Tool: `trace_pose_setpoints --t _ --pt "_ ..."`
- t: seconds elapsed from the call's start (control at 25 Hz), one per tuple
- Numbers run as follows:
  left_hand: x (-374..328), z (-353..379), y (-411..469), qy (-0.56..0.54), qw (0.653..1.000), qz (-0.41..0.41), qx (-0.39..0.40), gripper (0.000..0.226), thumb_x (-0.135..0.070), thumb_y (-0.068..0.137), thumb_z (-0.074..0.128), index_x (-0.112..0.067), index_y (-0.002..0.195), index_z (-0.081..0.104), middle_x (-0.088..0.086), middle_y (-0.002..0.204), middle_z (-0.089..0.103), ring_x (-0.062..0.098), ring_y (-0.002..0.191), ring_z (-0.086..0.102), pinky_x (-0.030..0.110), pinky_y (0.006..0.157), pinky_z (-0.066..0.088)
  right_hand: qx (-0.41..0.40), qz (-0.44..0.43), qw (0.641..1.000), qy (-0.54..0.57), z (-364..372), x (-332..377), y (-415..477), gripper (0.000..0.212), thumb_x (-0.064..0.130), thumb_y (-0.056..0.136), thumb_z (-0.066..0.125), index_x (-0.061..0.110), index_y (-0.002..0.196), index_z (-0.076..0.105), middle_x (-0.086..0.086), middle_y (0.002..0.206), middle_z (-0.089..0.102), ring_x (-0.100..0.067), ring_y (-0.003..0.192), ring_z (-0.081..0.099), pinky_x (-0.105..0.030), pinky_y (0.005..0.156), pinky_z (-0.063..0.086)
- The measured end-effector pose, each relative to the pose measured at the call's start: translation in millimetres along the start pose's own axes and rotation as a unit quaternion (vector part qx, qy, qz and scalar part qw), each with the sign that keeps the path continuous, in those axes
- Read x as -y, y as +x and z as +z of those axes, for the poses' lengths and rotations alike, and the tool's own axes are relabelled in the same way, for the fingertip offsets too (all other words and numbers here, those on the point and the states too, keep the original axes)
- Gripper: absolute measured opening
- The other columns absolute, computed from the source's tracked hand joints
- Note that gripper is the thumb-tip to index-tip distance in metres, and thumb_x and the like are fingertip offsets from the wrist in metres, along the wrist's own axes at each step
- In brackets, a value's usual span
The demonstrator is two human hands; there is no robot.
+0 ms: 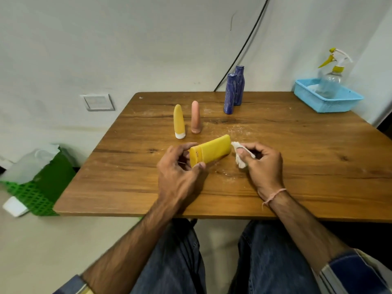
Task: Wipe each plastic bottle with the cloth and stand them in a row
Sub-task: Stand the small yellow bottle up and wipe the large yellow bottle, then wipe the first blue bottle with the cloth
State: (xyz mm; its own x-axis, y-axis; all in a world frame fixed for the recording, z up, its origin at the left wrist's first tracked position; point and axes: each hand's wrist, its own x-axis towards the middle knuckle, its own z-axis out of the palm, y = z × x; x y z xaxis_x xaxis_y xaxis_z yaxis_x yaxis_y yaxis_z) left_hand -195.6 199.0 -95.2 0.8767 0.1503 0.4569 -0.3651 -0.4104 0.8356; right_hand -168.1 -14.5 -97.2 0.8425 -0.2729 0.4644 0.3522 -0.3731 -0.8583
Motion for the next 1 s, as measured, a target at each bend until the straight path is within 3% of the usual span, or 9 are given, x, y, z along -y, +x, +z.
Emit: trace_pose_setpoints --t 0.12,0.2,0.28,0.56,0.72,1.0 --pt "-0.3 -25.8 22.3 -0.016 0.998 0.039 -0.038 0.045 -0.034 0.074 0.076 -0.02 0.116 0.068 -0.003 0.1 0.062 0.013 0.088 0.061 0.031 0.071 0.058 -0.022 0.045 0.998 0.033 2.2 -4.1 6.5 0.024 0.009 0.082 0.079 0.032 0.086 0.074 0.012 0.087 0.075 -0.007 0.082 0.071 -0.027 0.074 0.057" --pt "-3.2 -43.8 48.0 -0.007 0.998 0.032 -0.057 0.036 -0.031 0.076 0.078 -0.023 0.111 0.07 0.0 0.102 0.065 0.019 0.091 0.063 0.048 0.072 0.06 -0.015 0.043 0.999 0.028 5.8 -3.6 9.5 0.022 0.01 0.083 0.079 0.031 0.087 0.074 0.013 0.086 0.074 -0.005 0.081 0.07 -0.024 0.073 0.055" --pt "-9.3 -60.7 75.3 0.009 0.998 0.018 -0.068 0.03 -0.031 0.075 0.078 -0.029 0.105 0.071 0.001 0.102 0.067 0.023 0.092 0.064 0.054 0.072 0.06 -0.011 0.054 0.998 0.024 12.8 -3.4 14.4 0.02 0.013 0.083 0.079 0.031 0.088 0.074 0.014 0.086 0.074 -0.002 0.081 0.069 -0.022 0.071 0.054" --pt "-2.8 -82.4 135.3 0.092 0.995 -0.045 -0.013 0.032 -0.023 0.082 0.081 -0.016 0.113 0.073 0.003 0.105 0.071 0.027 0.097 0.069 0.046 0.077 0.063 0.018 0.07 0.997 -0.005 36.0 -9.8 27.8 0.009 0.022 0.082 0.08 0.028 0.09 0.078 0.015 0.088 0.074 -0.002 0.084 0.069 -0.032 0.076 0.059" --pt "7.8 -77.8 138.6 0.106 0.992 -0.067 0.015 0.024 -0.024 0.086 0.079 -0.027 0.107 0.068 0.001 0.105 0.067 0.026 0.101 0.066 0.049 0.083 0.061 0.019 0.068 0.997 -0.003 32.7 -13.9 26.8 0.01 0.022 0.083 0.08 0.03 0.089 0.077 0.016 0.089 0.073 -0.003 0.085 0.069 -0.034 0.077 0.06" --pt "10.8 -74.0 137.0 0.125 0.989 -0.072 0.024 0.048 -0.03 0.084 0.08 -0.017 0.127 0.062 0.001 0.114 0.063 0.026 0.106 0.063 0.038 0.079 0.058 0.04 0.087 0.995 0.022 30.2 -15.1 26.4 0.011 0.021 0.083 0.08 0.027 0.092 0.078 0.011 0.091 0.075 -0.006 0.086 0.07 -0.03 0.076 0.059"
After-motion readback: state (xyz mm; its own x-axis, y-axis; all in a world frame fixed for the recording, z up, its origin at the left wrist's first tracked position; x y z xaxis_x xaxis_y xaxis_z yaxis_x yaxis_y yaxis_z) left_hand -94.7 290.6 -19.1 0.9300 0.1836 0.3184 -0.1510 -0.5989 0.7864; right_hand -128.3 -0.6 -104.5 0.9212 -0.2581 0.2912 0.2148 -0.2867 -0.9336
